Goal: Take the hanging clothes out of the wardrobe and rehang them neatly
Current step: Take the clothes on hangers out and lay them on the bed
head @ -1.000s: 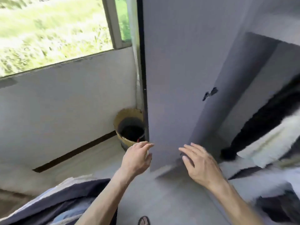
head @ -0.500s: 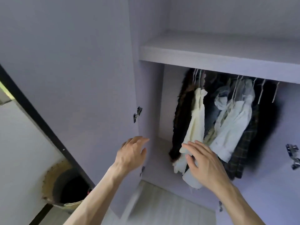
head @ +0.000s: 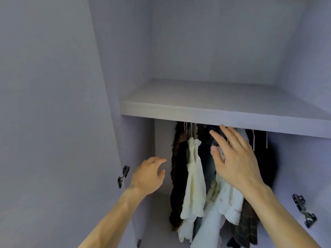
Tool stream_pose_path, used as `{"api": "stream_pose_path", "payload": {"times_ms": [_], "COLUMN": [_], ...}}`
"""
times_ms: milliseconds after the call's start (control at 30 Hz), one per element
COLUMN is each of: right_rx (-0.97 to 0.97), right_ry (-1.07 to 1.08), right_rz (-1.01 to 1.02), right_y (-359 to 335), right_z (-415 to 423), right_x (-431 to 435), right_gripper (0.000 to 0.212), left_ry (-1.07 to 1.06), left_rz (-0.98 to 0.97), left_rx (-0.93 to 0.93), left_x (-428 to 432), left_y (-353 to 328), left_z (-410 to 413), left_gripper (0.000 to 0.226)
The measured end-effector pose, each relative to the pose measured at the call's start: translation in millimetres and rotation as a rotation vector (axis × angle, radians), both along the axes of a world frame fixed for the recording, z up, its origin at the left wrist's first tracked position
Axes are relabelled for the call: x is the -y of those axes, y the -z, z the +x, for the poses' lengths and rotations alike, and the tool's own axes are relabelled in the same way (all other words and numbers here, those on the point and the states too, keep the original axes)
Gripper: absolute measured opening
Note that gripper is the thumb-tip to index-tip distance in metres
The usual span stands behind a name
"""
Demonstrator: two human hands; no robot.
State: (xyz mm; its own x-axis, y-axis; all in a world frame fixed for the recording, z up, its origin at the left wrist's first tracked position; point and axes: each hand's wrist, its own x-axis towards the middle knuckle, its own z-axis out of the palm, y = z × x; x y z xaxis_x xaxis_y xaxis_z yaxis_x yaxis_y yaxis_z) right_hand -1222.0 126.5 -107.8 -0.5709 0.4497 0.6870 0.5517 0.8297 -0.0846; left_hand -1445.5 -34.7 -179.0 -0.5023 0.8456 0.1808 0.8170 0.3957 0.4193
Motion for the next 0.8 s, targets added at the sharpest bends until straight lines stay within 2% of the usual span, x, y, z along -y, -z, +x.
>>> {"api": "stream_pose_path", "payload": {"times_ms": [200,367,533,800], "right_rx": [0.046,-0.104,-0.282,-0.389], "right_ry": [0.229,0.266,0.278,0.236], "right_rz": [0.066,0.291,0.506,0.586], "right_y": [-17,16,36,46], "right_z": [-43,-66,-90,-102], "right_x": [-73,-122,-155,-168], "right_gripper": [0.060,0.055,0.057,0.058], "left_ry": [0.014,-0.019,-0.146,-0.277], "left_rz": [-0.057,-0.123,0.011,0.191], "left_rx": [0.088,0.249,0.418,0.503], "left_x": [-68,-124,-175,-219], "left_y": [7,27,49,53], "left_z": [-10,-15,-18,-13], "left_gripper": [0.046,0.051,0.054,0.039]}}
